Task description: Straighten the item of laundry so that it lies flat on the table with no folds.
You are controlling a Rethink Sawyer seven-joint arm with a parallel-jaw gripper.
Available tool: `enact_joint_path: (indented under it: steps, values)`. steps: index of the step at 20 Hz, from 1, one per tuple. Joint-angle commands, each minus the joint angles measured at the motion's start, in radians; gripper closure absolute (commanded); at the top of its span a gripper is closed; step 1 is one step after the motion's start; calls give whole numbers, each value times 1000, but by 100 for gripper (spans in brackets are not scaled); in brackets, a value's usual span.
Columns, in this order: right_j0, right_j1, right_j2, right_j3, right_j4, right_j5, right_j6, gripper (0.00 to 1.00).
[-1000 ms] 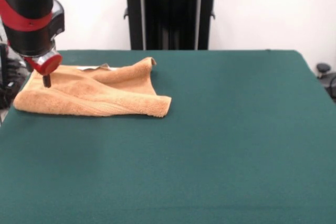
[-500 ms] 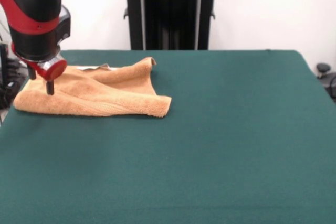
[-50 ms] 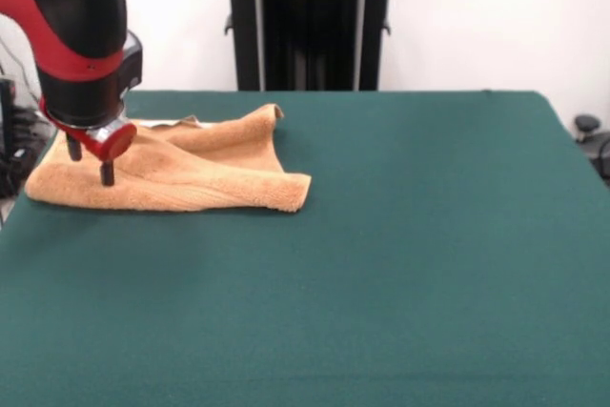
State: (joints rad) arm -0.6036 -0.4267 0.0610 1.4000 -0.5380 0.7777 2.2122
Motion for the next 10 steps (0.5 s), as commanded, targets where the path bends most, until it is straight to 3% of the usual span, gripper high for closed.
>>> enact_joint_path:
  steps: [1,10]
  values:
    - [12,24,50,163,-7,-44,-55,0]
    - [-44,-64,60,256,-14,-43,-111,0]
